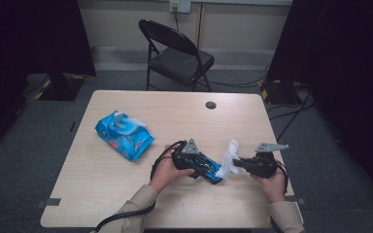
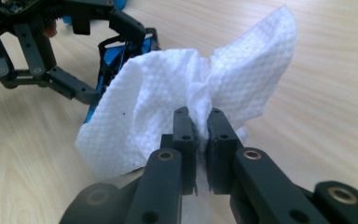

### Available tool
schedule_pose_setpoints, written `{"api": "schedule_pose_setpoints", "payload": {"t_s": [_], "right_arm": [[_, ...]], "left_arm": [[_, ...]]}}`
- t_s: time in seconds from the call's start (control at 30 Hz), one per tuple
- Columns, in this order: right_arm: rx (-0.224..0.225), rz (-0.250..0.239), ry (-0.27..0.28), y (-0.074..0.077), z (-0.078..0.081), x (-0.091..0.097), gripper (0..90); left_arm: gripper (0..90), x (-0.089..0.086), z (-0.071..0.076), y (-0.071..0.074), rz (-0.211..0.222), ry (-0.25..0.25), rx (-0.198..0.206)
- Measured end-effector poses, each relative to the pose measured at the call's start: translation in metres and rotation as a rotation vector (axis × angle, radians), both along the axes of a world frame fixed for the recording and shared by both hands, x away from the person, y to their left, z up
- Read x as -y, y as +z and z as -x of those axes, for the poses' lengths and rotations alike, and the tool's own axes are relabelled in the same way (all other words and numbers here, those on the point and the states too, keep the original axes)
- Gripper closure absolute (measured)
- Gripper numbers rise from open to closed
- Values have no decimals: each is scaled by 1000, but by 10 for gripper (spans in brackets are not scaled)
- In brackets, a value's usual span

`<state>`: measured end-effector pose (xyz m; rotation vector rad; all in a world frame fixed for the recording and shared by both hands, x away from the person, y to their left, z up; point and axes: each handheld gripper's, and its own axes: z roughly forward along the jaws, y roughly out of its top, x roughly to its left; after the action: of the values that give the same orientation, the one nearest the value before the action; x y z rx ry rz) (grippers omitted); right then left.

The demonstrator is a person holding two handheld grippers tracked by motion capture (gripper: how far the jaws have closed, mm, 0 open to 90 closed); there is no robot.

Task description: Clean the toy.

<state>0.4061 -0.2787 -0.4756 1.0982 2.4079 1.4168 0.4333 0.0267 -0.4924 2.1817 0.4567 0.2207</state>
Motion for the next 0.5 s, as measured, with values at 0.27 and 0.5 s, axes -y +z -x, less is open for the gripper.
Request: {"api": "schedule_pose_setpoints", "payload": {"t_s": [0.27, 0.5], "right_arm": [[18, 64, -19, 12, -28, -11, 846], [30, 141, 10, 11, -51, -42, 846]], "left_arm": [[133, 0, 0, 0, 2, -1, 0], [134, -1, 0, -1, 6, -6, 4]]}}
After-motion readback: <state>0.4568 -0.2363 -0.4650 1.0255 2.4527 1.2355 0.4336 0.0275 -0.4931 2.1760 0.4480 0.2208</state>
